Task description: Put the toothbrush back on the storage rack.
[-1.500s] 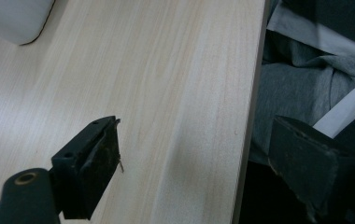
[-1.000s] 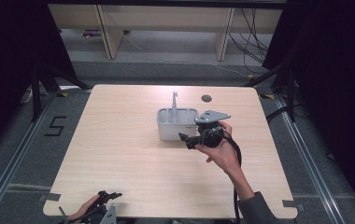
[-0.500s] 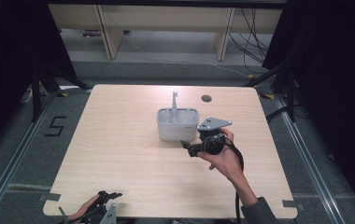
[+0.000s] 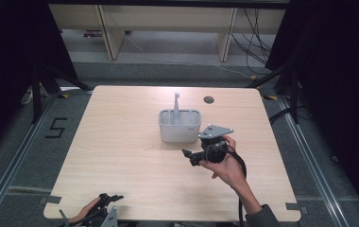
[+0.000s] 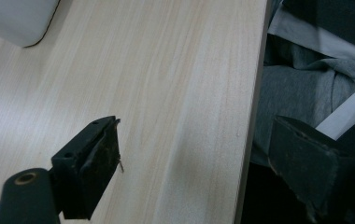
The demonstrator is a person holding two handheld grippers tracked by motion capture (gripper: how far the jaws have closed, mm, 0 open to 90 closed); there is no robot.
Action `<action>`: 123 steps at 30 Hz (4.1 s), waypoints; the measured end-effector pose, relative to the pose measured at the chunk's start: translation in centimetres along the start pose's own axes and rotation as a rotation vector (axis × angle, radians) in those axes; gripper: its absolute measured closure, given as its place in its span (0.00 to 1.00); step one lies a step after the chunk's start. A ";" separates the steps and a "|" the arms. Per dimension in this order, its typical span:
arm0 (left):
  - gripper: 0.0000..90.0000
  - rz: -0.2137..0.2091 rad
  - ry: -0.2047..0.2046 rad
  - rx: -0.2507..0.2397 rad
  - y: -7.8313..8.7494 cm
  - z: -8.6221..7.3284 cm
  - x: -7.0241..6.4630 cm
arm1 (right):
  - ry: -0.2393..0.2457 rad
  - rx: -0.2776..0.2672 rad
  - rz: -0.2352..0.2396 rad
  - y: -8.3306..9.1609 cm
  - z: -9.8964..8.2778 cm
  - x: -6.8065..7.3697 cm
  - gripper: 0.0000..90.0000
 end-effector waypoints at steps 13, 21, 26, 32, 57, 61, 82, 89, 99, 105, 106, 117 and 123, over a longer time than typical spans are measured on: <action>0.18 -0.001 -0.002 0.001 0.0 0.0 0.0 | -0.002 -0.008 0.027 0.7 -0.7 1.4 0.18; 0.18 0.000 -0.007 0.010 0.1 0.0 0.1 | 0.018 0.008 0.044 0.7 -2.0 2.4 0.18; 0.18 0.000 -0.003 0.000 0.0 0.0 0.0 | 0.013 0.024 0.059 0.7 -2.8 2.9 0.19; 0.18 0.001 0.000 0.002 0.0 0.0 0.0 | -0.002 0.027 0.062 1.1 -3.6 3.1 0.19; 0.18 0.002 -0.003 0.001 0.0 0.0 0.0 | -0.037 0.033 0.094 1.7 -6.8 3.9 0.19; 0.18 -0.001 0.000 -0.001 0.1 0.0 0.0 | -0.029 0.027 0.084 1.8 -7.2 3.7 0.19; 0.18 0.002 -0.005 -0.001 0.0 0.1 0.0 | -0.068 0.035 0.091 2.7 -9.0 3.9 0.19; 0.18 -0.002 0.000 -0.001 0.0 0.0 0.0 | -0.069 0.045 0.094 3.0 -9.3 4.0 0.18; 0.18 0.001 -0.003 -0.001 0.0 0.1 0.0 | -0.086 0.046 0.078 3.6 -10.2 4.2 0.18; 0.18 -0.004 0.000 0.004 0.0 0.0 0.0 | -0.083 0.054 0.079 3.8 -10.6 4.3 0.18; 0.18 -0.005 -0.002 0.005 -0.1 0.0 -0.1 | -0.072 0.062 0.077 3.9 -10.8 4.2 0.18; 0.18 -0.005 -0.003 0.003 0.0 0.0 0.0 | -0.063 0.073 0.083 4.4 -11.6 4.6 0.18; 0.18 -0.005 -0.001 0.002 0.0 0.0 0.0 | -0.049 0.087 0.080 4.8 -12.2 4.6 0.18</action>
Point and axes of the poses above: each handheld gripper's, and its own axes: y roughly backward along the jaws, z roughly out of its top, x roughly to its left, the point moved 4 cm from there along -y, roughly forward along the jaws, and after that the axes turned 9 degrees about -z, right-handed, at the moved point
